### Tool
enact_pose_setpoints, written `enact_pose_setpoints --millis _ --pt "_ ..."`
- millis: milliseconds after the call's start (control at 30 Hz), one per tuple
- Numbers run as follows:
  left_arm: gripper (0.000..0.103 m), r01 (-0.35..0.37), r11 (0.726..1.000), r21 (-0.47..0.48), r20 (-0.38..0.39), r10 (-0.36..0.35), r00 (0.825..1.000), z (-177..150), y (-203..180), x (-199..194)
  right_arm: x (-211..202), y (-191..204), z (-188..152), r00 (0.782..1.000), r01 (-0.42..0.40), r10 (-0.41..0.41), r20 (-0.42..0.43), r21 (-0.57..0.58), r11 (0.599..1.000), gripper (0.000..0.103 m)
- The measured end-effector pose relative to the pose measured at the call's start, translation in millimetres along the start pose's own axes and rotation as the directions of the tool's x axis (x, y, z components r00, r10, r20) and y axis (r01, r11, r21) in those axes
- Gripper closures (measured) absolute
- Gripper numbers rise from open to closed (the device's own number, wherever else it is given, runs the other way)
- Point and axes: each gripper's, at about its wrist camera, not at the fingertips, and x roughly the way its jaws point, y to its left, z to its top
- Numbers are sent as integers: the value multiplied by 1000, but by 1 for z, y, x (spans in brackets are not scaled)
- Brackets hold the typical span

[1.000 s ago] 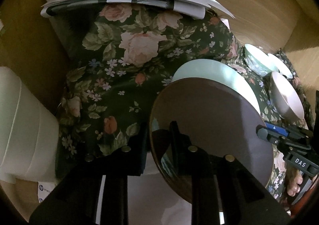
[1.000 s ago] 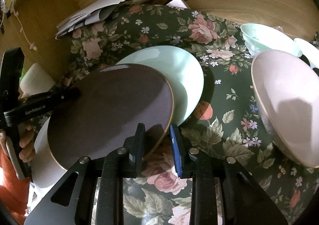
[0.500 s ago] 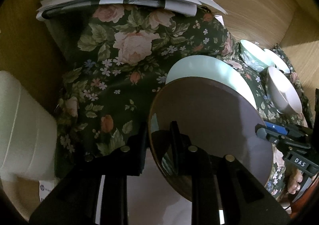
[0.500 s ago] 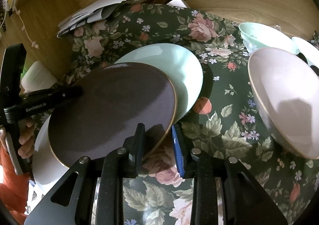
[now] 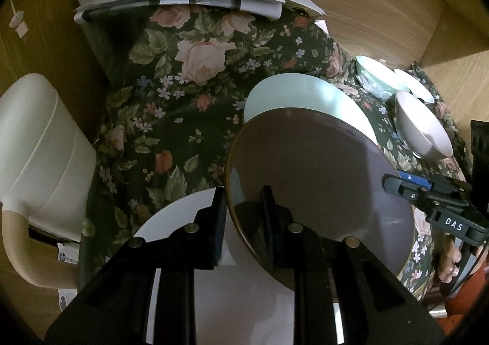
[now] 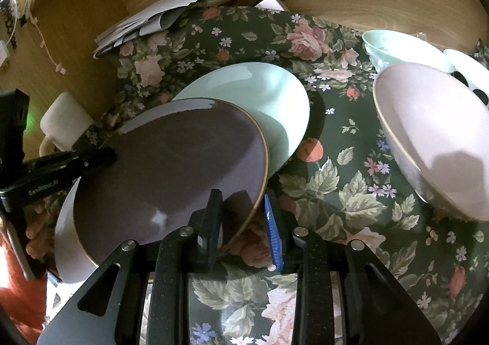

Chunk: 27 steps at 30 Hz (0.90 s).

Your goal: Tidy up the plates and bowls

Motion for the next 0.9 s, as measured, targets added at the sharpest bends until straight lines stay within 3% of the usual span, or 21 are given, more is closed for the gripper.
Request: enact_pose_setpoints --millis 433,900 --pt "81 -27 1000 -4 15 28 1000 -3 -5 -3 -1 3 0 1000 18 -18 14 -27 999 76" --pt "81 -11 999 -44 24 12 1000 -10 -14 -5 -17 1 -7 997 45 -43 61 -32 998 76"
